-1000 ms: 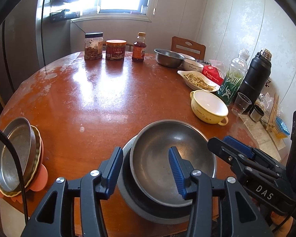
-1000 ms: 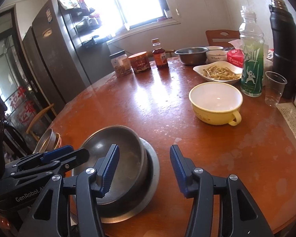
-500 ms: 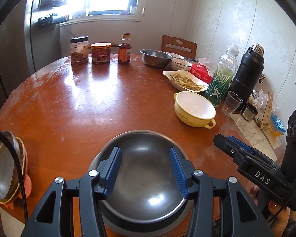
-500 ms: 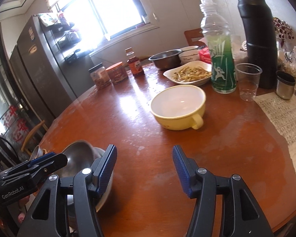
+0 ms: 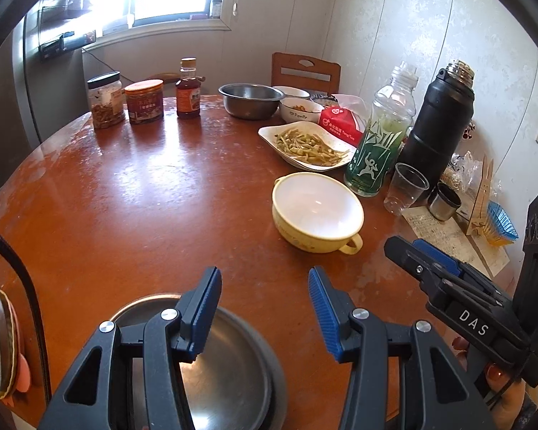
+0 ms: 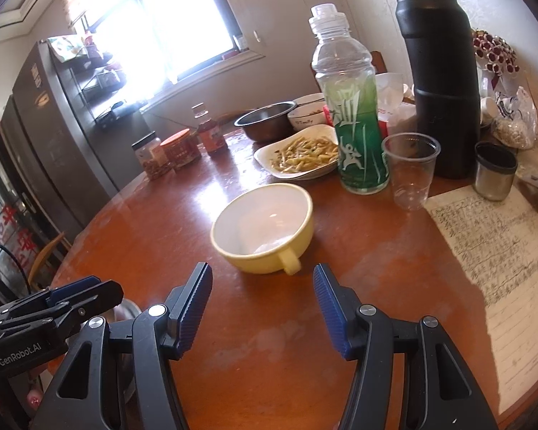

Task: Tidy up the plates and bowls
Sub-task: 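Move both grippers to the yellow handled bowl and grasp its rim, then carry the yellow bowl over the deep steel bowl and lower it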

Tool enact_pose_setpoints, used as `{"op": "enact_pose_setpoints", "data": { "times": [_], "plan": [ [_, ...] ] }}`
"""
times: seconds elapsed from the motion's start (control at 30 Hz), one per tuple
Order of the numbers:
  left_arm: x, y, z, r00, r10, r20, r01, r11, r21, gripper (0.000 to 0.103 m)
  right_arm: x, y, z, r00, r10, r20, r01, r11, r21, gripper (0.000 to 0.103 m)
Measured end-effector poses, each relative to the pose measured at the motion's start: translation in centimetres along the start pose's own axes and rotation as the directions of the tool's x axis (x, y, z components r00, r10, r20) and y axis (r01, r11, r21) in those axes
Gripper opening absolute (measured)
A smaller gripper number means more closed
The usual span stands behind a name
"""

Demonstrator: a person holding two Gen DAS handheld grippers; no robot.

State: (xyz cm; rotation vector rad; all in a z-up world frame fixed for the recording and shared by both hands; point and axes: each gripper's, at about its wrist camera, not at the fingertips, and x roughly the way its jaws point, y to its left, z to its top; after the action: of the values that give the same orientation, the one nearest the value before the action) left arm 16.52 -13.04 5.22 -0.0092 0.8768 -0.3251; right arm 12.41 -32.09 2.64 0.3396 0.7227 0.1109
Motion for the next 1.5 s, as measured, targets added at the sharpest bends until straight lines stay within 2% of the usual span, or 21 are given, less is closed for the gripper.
{"op": "enact_pose_setpoints", "data": {
  "times": [0.2,0.43,0.67,0.87,1.13,1.33,1.37,1.43,1.47,1.5],
  "plan": [
    [2.1,-0.6,1.8,0.999,0.003,-0.043,-0.003,1.000,-0.018,0.051,1.2,-1.0,2.2,0.999,-0.031,-0.008,0.031,0.999,-0.023,0.061],
    [4.8,-0.7,3.3,0.997,0.010,-0.081,-0.014,0.999,-0.049,0.051,3.8,-1.5,4.6,0.999,-0.031,-0.024,0.029,0.997,-0.065,0.060],
    [6.9,-0.8,4.4,0.993,0.017,-0.117,-0.026,0.997,-0.079,0.051,7.2,-2.0,5.9,0.996,-0.039,-0.085,0.031,0.994,-0.103,0.060],
    [8.8,-1.1,4.5,0.987,0.019,-0.159,-0.033,0.996,-0.087,0.051,10.0,-2.4,5.8,0.988,-0.055,-0.141,0.038,0.992,-0.120,0.047],
    [10.9,-1.2,4.7,0.978,0.023,-0.209,-0.047,0.993,-0.109,0.051,11.5,-3.0,5.6,0.984,-0.010,-0.177,-0.009,0.995,-0.103,0.023],
    [12.0,-0.8,4.7,0.972,0.023,-0.234,-0.056,0.989,-0.136,0.051,11.3,-2.6,5.6,0.985,-0.014,-0.169,-0.009,0.991,-0.136,0.020],
    [12.2,-0.7,4.6,0.971,0.016,-0.240,-0.052,0.988,-0.143,0.050,11.4,-2.6,5.6,0.985,-0.016,-0.172,-0.008,0.991,-0.137,0.020],
    [12.5,-0.6,4.5,0.969,-0.011,-0.247,-0.028,0.988,-0.153,0.041,11.6,-2.4,5.5,0.984,-0.014,-0.177,-0.012,0.990,-0.142,0.018],
    [12.6,-0.7,4.5,0.968,-0.021,-0.252,-0.018,0.988,-0.152,0.033,11.6,-2.3,5.3,0.983,-0.008,-0.186,-0.018,0.990,-0.142,0.017],
    [12.6,-0.8,4.5,0.967,-0.020,-0.254,-0.018,0.989,-0.149,0.033,11.7,-2.1,5.3,0.981,0.001,-0.192,-0.028,0.990,-0.139,0.017]
  ]
}}
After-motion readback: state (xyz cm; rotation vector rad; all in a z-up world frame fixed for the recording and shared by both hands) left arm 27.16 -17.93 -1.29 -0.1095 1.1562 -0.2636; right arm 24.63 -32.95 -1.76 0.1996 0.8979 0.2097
